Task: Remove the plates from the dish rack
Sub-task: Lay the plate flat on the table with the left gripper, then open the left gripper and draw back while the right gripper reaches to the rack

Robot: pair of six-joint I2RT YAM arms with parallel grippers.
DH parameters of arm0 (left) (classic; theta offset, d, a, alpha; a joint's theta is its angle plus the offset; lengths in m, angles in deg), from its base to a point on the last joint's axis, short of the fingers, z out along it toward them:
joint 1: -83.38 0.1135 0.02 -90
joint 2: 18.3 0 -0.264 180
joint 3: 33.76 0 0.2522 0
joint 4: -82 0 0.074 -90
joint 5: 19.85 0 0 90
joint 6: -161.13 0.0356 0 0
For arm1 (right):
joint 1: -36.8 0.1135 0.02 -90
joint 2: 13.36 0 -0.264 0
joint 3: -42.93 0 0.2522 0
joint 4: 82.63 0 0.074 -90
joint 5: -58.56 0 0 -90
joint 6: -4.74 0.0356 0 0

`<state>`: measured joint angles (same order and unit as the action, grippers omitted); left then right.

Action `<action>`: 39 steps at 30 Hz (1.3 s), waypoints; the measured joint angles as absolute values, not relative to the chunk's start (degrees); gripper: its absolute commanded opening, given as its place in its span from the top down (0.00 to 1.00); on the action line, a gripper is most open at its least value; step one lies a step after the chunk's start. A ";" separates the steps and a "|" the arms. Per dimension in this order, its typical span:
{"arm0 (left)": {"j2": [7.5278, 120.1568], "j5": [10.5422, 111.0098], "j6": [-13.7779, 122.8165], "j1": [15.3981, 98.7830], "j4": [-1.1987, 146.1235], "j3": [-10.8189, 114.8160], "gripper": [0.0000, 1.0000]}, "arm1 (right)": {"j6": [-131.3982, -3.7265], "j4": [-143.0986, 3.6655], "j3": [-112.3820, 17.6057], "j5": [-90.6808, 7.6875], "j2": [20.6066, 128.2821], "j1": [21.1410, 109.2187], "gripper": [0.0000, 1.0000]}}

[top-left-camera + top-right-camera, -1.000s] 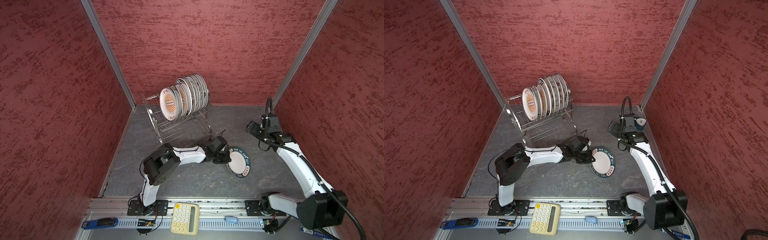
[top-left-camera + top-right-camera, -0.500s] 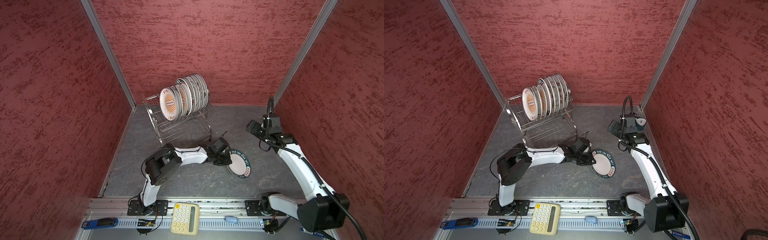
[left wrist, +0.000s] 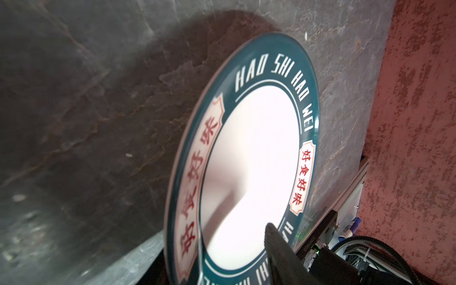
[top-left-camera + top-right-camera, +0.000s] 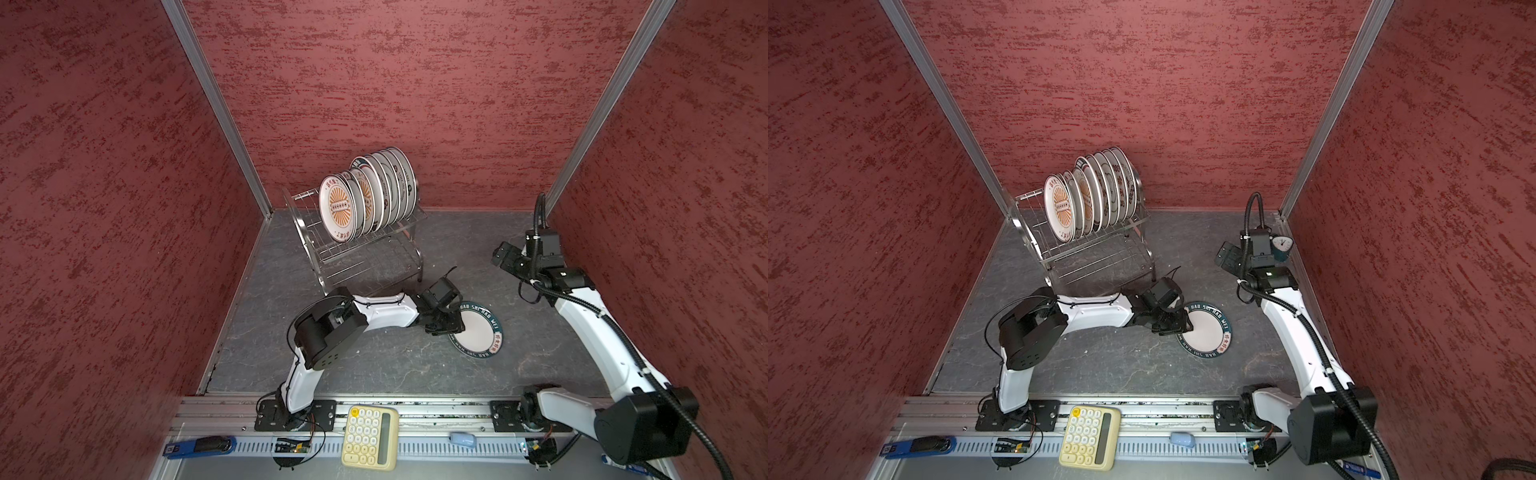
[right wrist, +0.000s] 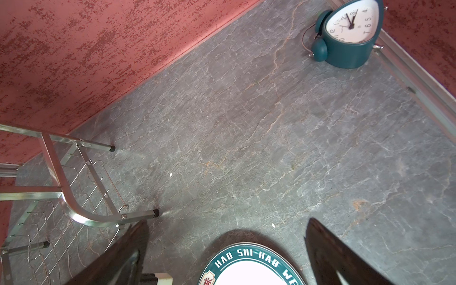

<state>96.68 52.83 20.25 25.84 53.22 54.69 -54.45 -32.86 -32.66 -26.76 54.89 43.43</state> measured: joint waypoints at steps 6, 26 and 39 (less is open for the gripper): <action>96.70 54.31 20.04 25.67 50.55 54.69 0.39 | -54.76 -32.55 -32.22 -26.71 54.37 43.43 0.01; 81.62 65.28 20.01 26.89 42.75 43.81 0.06 | -60.71 -21.75 -49.20 -21.62 54.91 52.92 0.01; 65.29 70.86 19.84 31.39 40.45 29.43 0.01 | -60.73 -12.70 -77.60 -4.81 72.71 85.99 0.01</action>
